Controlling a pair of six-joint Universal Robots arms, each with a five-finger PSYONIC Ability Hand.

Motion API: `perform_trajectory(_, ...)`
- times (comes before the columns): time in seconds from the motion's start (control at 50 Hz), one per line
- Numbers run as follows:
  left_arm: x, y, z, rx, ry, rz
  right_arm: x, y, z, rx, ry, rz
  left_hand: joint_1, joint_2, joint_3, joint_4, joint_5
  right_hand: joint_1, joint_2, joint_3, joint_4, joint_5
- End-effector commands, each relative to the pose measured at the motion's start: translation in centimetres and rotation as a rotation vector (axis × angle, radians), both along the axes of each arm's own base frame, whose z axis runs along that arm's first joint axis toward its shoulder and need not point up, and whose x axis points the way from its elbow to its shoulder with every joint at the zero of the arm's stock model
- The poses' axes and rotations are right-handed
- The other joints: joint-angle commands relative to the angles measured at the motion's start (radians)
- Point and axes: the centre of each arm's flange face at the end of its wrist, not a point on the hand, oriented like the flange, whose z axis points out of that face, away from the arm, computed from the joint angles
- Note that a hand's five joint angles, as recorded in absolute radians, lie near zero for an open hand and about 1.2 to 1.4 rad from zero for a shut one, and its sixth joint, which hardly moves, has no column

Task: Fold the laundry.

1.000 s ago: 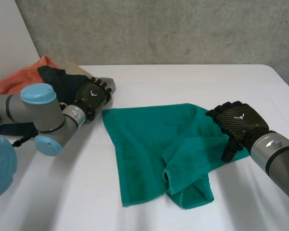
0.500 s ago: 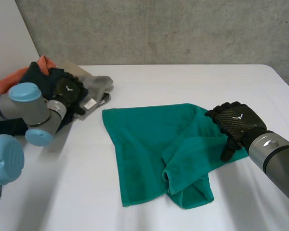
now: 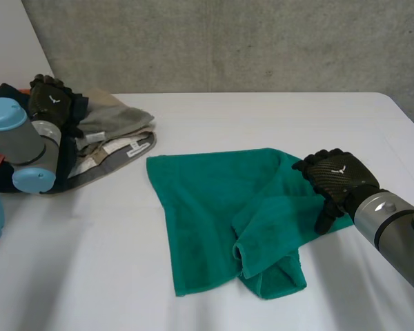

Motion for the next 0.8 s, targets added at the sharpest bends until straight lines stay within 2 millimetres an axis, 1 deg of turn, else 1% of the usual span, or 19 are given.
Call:
perform_trajectory(0.02,2.6,-0.6,-0.3,0.003,-0.006,0.078,0.0,0.0,0.0,0.0,0.0,0.0,0.018,0.014,0.01,0.021,0.003,-0.064,-0.037,-0.036,-0.034,-0.044)
perform_trajectory(0.12,2.4,-0.2,-0.1,0.012,-0.005,0.075,0.0,0.0,0.0,0.0,0.0,-0.001,0.015,0.011,0.008,0.018,0.001,-0.064,-0.037,-0.036,-0.034,-0.044)
perform_trajectory(0.16,2.0,0.2,0.6,0.011,-0.004,0.064,0.0,0.0,0.0,0.0,0.0,-0.001,0.009,0.005,0.002,0.012,-0.005,-0.064,-0.037,-0.036,-0.034,-0.044)
perform_trajectory(0.28,1.8,0.8,2.4,-0.012,0.004,0.06,0.0,0.0,0.0,-0.002,0.001,-0.002,0.0,-0.003,-0.007,0.003,-0.014,-0.064,-0.037,-0.036,-0.034,-0.044)
perform_trajectory(0.36,-0.3,1.9,3.2,-0.006,0.02,0.012,0.0,0.0,0.0,-0.002,0.001,-0.002,-0.006,-0.009,-0.013,-0.003,-0.02,-0.064,-0.037,-0.036,-0.034,-0.044)
perform_trajectory(0.4,-1.7,3.0,3.7,0.014,0.062,-0.023,0.0,0.0,0.0,-0.002,0.001,-0.002,-0.009,-0.012,-0.016,-0.006,-0.023,-0.064,-0.037,-0.036,-0.034,-0.044)
perform_trajectory(0.44,-2.8,4.3,4.9,0.029,0.133,-0.063,0.0,0.0,0.1,-0.003,0.0,-0.002,-0.015,-0.018,-0.022,-0.012,-0.029,-0.064,-0.037,-0.036,-0.034,-0.044)
perform_trajectory(0.5,-4.3,5.7,5.3,0.062,0.202,-0.135,0.0,0.0,0.1,-0.003,0.0,-0.001,-0.015,-0.018,-0.022,-0.012,-0.029,-0.064,-0.037,-0.036,-0.034,-0.044)
perform_trajectory(0.52,-5.4,6.5,5.5,0.08,0.235,-0.19,0.0,0.0,0.1,-0.003,0.0,-0.001,-0.015,-0.018,-0.022,-0.012,-0.029,-0.064,-0.037,-0.036,-0.034,-0.044)
perform_trajectory(0.58,-7.1,7.6,4.7,0.137,0.27,-0.28,0.0,0.0,0.1,-0.003,0.0,-0.001,-0.015,-0.018,-0.022,-0.012,-0.029,-0.064,-0.037,-0.036,-0.034,-0.044)
perform_trajectory(0.64,-8.0,8.0,3.9,0.162,0.268,-0.32,0.0,0.0,0.1,-0.003,0.0,-0.001,-0.015,-0.018,-0.022,-0.012,-0.029,-0.064,-0.037,-0.036,-0.034,-0.044)
perform_trajectory(0.66,-8.6,8.2,2.9,0.183,0.264,-0.342,0.0,0.0,0.0,-0.001,0.0,-0.001,-0.012,-0.015,-0.019,-0.009,-0.026,-0.064,-0.037,-0.036,-0.034,-0.044)
perform_trajectory(0.74,-10.0,8.2,0.6,0.219,0.255,-0.383,0.0,0.0,0.1,-0.001,-0.001,0.0,0.003,-0.001,-0.004,0.006,-0.011,-0.064,-0.037,-0.036,-0.034,-0.044)
perform_trajectory(0.8,-10.3,7.7,-0.3,0.221,0.254,-0.386,0.0,0.0,0.0,-0.001,-0.001,0.0,0.012,0.008,0.005,0.015,-0.002,-0.064,-0.037,-0.036,-0.034,-0.044)
